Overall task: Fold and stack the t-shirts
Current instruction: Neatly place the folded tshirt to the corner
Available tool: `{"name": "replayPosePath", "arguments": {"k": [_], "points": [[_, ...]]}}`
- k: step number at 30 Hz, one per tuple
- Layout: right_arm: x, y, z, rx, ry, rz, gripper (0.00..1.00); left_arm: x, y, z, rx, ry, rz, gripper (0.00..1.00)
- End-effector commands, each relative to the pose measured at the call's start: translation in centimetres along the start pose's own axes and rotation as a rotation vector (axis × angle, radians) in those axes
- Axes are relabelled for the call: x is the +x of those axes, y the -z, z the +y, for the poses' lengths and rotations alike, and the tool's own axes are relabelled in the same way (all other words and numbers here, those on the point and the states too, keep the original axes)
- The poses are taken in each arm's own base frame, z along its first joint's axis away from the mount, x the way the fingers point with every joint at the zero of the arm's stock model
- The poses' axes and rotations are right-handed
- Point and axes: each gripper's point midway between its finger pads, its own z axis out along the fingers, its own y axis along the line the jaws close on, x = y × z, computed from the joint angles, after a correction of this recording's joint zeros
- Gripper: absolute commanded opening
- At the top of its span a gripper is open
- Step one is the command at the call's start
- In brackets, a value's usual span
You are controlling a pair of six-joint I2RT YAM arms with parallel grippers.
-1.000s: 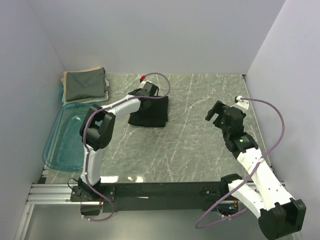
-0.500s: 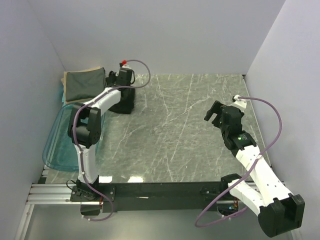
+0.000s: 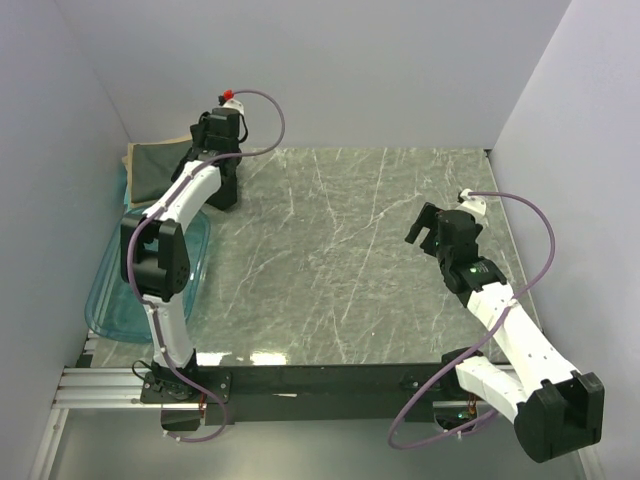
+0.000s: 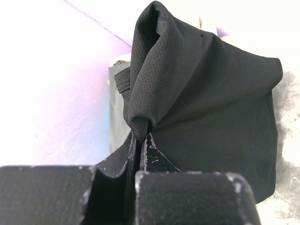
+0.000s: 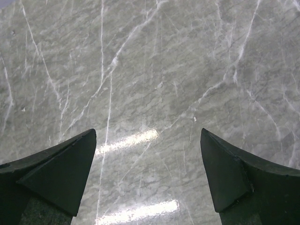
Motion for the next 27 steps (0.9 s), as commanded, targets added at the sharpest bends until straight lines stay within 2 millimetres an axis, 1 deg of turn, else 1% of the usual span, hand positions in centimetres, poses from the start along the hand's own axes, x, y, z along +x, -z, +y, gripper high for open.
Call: {"name": "replayPosePath", "arguments": {"k": [1,10,14,17,18,20,22,23,25,27], "points": [[-1.6,-0.1,0.7,-0.019,-0.006,-0.044,0.97,-5.1,2.7,4.6,-0.03,0.102,-0.123,0.01],[-1.7,0.1,0.7,-0.024,-0.007,-0.049,0.97,-7.1,3.7,6.7,-0.033,0.137,-0.167,0.0],[-1.7,0.1,0.7,-0.023,-0.006,-0.048,0.97,-7.5,3.8,7.6,-0.039,0.156,-0.176,0.0],[-1.7,0.1,0.7,-0.022,-0.006,-0.049,0.97,-7.3,3.5,8.0,-0.047,0.167,-0.174,0.01],[-1.8,0.1,0.7,-0.022,-0.006,-0.05,0.97,-7.1,3.2,8.5,-0.061,0.173,-0.168,0.01],[-1.8,0.1,0.8,-0.024,-0.007,-0.049,0.97,-7.1,3.1,8.4,-0.044,0.171,-0.172,0.01],[-1.9,0.1,0.8,-0.024,-0.006,-0.049,0.97,-6.9,2.6,8.7,-0.057,0.168,-0.175,0.01],[-1.8,0.0,0.8,-0.025,-0.004,-0.046,0.97,-6.7,2.2,9.0,-0.061,0.169,-0.173,0.01],[-1.9,0.0,0.8,-0.02,-0.002,-0.046,0.97,-6.4,1.4,9.0,-0.054,0.181,-0.162,0.0],[-1.8,0.0,0.8,-0.02,-0.001,-0.043,0.97,-5.6,0.1,9.0,-0.053,0.193,-0.146,0.01]]}}
